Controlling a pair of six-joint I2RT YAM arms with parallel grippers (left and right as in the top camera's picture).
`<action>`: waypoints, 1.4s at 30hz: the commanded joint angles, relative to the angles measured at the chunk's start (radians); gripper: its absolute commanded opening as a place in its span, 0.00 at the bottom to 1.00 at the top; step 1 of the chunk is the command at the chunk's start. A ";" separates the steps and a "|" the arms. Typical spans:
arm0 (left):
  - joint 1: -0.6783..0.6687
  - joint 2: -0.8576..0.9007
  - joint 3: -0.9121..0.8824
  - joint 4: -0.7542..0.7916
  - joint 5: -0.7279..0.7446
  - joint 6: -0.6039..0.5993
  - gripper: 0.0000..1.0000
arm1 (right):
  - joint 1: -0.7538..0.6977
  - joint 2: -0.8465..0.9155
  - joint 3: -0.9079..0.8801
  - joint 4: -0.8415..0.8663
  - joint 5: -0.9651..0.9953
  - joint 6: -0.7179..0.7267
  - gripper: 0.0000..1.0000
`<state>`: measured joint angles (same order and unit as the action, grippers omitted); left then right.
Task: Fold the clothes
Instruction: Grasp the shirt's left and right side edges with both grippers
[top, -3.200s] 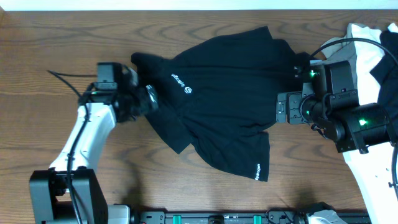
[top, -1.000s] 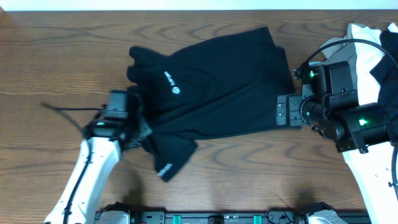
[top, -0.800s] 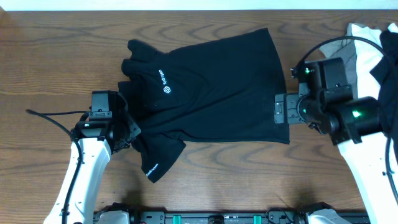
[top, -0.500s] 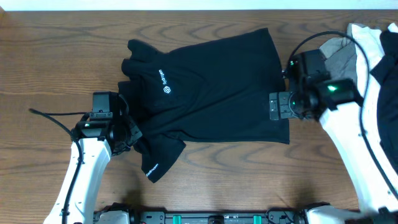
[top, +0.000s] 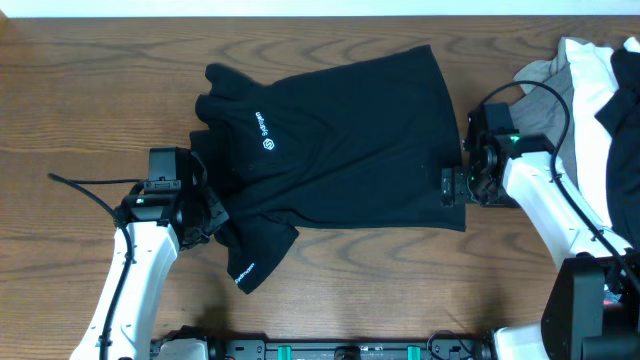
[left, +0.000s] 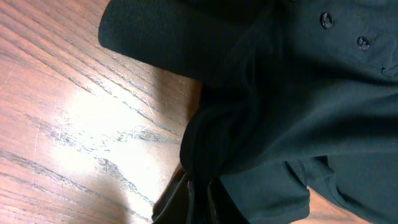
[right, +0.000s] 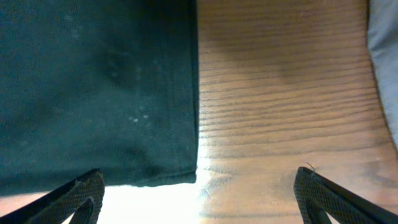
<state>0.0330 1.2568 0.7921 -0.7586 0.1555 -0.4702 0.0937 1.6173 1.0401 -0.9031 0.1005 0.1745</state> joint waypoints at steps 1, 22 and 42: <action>0.005 0.006 -0.005 -0.005 0.005 0.015 0.06 | -0.015 0.004 -0.060 0.047 -0.006 0.012 0.95; 0.005 0.006 -0.005 -0.043 0.005 0.014 0.06 | -0.015 0.004 -0.205 0.241 -0.106 0.012 0.41; 0.005 0.006 -0.005 -0.048 0.005 0.014 0.06 | -0.015 0.004 -0.205 0.229 -0.134 0.012 0.15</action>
<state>0.0330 1.2568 0.7918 -0.8017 0.1577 -0.4702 0.0853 1.6173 0.8402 -0.6693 -0.0154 0.1860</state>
